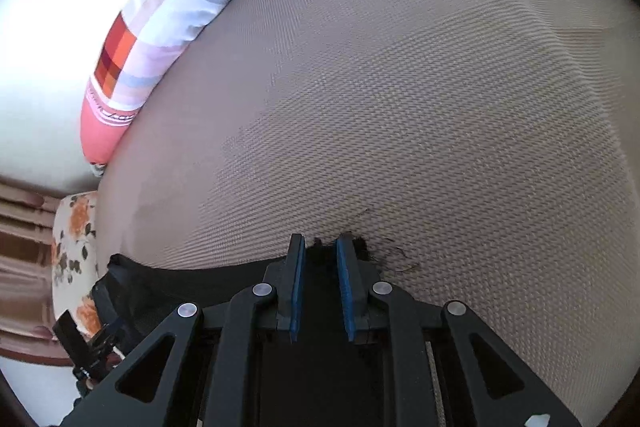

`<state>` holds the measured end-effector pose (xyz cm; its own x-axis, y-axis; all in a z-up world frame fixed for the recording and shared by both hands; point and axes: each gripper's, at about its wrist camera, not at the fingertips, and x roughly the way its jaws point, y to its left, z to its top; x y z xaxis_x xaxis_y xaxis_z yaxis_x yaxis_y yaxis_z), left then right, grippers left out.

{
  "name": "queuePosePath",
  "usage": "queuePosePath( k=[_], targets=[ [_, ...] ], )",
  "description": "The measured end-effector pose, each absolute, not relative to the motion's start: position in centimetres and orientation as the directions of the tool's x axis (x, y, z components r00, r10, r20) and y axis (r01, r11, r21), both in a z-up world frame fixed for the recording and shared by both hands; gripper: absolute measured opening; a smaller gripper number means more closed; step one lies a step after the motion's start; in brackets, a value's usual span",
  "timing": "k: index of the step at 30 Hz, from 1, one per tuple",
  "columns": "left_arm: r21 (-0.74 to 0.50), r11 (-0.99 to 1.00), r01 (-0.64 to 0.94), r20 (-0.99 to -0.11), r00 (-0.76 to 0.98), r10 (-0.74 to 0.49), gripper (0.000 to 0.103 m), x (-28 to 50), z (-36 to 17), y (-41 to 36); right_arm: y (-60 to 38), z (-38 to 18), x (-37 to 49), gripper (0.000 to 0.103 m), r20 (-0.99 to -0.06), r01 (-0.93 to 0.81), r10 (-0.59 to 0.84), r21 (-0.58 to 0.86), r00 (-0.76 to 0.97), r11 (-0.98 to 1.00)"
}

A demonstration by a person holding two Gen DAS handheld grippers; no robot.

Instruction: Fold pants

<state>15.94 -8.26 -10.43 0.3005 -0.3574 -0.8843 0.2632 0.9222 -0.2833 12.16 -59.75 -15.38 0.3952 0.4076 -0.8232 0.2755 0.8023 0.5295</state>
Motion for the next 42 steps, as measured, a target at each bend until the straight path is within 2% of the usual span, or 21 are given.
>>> queuePosePath(
  k=[4, 6, 7, 12, 17, 29, 31, 33, 42],
  targets=[
    [-0.277, 0.925, 0.261, -0.89, 0.293, -0.349, 0.066, 16.1, -10.7, -8.3, -59.2, -15.1, 11.8, 0.016, -0.816, 0.242, 0.421, 0.535, 0.397, 0.809],
    [-0.279, 0.924, 0.263, -0.89, 0.291, -0.352, 0.066, 16.2, -10.8, -8.4, -59.3, -14.7, 11.1, 0.005, -0.807, 0.241, 0.415, 0.541, 0.421, 0.806],
    [-0.277, 0.924, 0.264, -0.89, 0.292, -0.351, 0.066, 16.3, -10.9, -8.5, -59.3, -14.3, 10.7, 0.005, -0.807, 0.24, 0.399, 0.531, 0.436, 0.812],
    [-0.27, 0.926, 0.265, -0.892, 0.293, -0.345, 0.066, 16.3, -11.0, -8.6, -57.8, -10.8, 7.2, 0.003, -0.782, 0.269, 0.218, 0.44, 0.583, 0.857],
    [-0.259, 0.928, 0.269, -0.889, 0.308, -0.338, 0.066, 16.2, -10.7, -8.9, -57.4, -8.7, 5.1, 0.0, -0.747, 0.325, 0.089, 0.389, 0.659, 0.862],
    [-0.199, 0.933, 0.301, -0.887, 0.349, -0.302, 0.066, 16.3, -11.4, -9.2, -56.8, -14.8, 9.5, 0.0, -0.85, 0.419, 0.018, 0.278, 0.527, 0.865],
    [-0.174, 0.933, 0.316, -0.888, 0.359, -0.287, 0.066, 16.4, -11.4, -9.5, -56.6, -14.3, 9.6, 0.005, -0.86, 0.429, -0.005, 0.25, 0.511, 0.868],
    [-0.157, 0.931, 0.328, -0.887, 0.367, -0.279, 0.066, 16.7, -11.3, -9.7, -56.7, -13.6, 9.2, 0.018, -0.866, 0.45, -0.029, 0.231, 0.499, 0.862],
    [-0.176, 0.926, 0.334, -0.86, 0.405, -0.31, 0.066, 16.2, -9.9, -8.6, -54.0, -9.3, 0.4, 0.02, -0.834, 0.441, -0.032, 0.259, 0.551, 0.86]
  ],
)
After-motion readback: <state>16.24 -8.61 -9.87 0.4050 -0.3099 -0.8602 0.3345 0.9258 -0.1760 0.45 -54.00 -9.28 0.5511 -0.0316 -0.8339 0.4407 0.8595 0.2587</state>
